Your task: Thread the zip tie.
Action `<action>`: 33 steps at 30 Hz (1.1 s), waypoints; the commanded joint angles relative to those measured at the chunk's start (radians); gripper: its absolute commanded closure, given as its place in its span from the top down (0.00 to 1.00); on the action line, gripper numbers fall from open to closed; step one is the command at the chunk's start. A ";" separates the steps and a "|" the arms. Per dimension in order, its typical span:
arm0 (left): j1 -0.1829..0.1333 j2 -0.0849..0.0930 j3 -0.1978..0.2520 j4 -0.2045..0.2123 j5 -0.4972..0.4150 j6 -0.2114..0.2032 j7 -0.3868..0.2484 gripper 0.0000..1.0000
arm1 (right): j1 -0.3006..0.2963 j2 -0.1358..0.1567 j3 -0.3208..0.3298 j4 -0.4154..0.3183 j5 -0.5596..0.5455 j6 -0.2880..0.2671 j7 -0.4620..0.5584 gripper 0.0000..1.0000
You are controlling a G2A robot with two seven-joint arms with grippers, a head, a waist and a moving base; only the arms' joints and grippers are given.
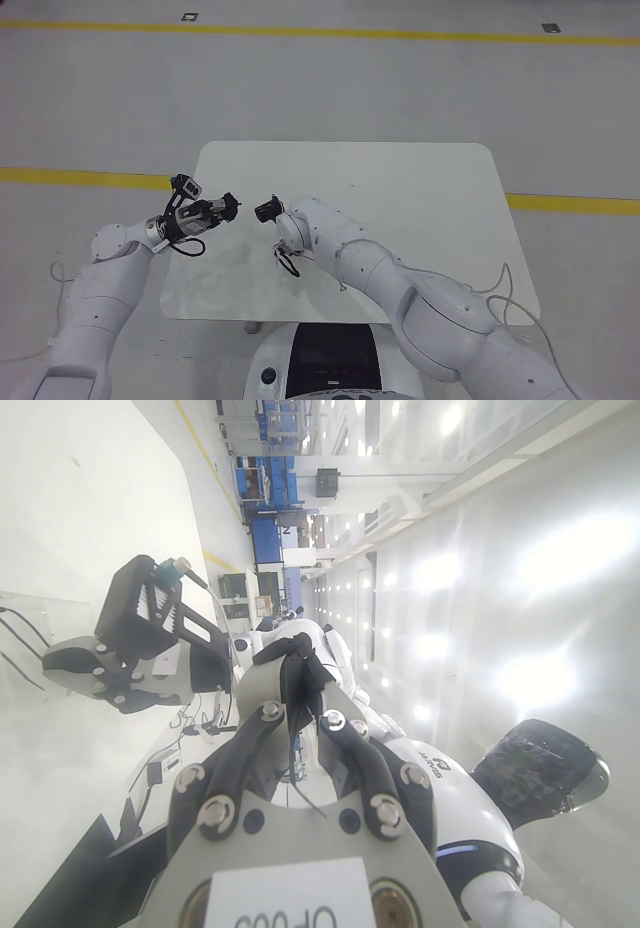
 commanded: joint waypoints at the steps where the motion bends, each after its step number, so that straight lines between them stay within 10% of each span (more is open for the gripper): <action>1: 0.000 0.000 0.000 0.000 0.000 0.000 0.000 0.00 | 0.001 -0.002 0.000 0.004 -0.006 -0.002 0.009 0.00; 10: 0.000 0.000 0.000 0.000 0.000 0.000 0.000 0.00 | 0.003 -0.008 0.018 0.018 -0.024 0.020 -0.008 0.00; 13: 0.000 0.000 0.000 0.000 0.000 0.000 0.000 0.00 | 0.001 -0.011 0.021 0.014 -0.034 0.026 -0.033 0.28; 19: 0.000 0.000 0.000 0.000 0.000 0.000 0.000 0.00 | -0.009 -0.022 0.019 0.021 -0.063 0.070 -0.066 0.05; 33: 0.000 0.000 0.000 0.000 0.000 0.000 0.000 0.00 | -0.013 -0.059 0.030 0.083 -0.078 0.073 -0.106 0.09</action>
